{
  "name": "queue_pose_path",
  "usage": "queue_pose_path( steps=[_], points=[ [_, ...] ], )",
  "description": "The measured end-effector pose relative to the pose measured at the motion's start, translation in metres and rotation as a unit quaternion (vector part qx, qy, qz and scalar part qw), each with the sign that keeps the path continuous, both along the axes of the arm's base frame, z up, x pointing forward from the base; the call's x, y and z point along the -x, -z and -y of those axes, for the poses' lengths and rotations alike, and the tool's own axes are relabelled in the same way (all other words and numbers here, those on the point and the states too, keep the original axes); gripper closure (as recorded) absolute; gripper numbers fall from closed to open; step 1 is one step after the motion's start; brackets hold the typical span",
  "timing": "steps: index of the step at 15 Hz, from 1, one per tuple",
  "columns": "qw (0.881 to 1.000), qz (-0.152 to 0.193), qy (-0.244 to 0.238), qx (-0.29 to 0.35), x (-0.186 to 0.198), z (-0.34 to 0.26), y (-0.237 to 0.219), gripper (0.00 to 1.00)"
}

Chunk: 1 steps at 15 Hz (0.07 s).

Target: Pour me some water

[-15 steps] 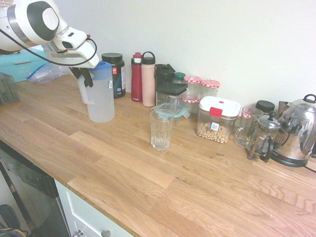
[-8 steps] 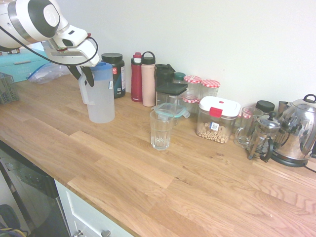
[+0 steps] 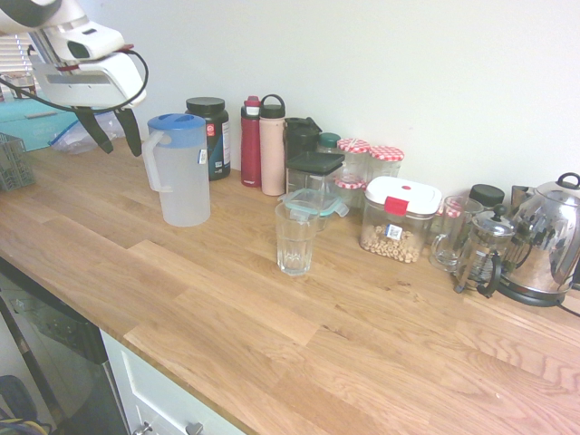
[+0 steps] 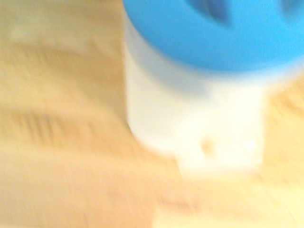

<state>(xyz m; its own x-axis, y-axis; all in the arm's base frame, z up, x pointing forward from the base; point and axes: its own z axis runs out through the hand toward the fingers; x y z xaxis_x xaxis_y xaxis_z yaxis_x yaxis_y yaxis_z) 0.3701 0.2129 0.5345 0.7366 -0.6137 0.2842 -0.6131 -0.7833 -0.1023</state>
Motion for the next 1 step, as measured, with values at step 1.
queue_pose_path(
  steps=[1],
  points=[
    [1.000, -0.015, 0.005, -0.003, 0.0121, 0.0076, -0.0058, 0.00]
  ],
)
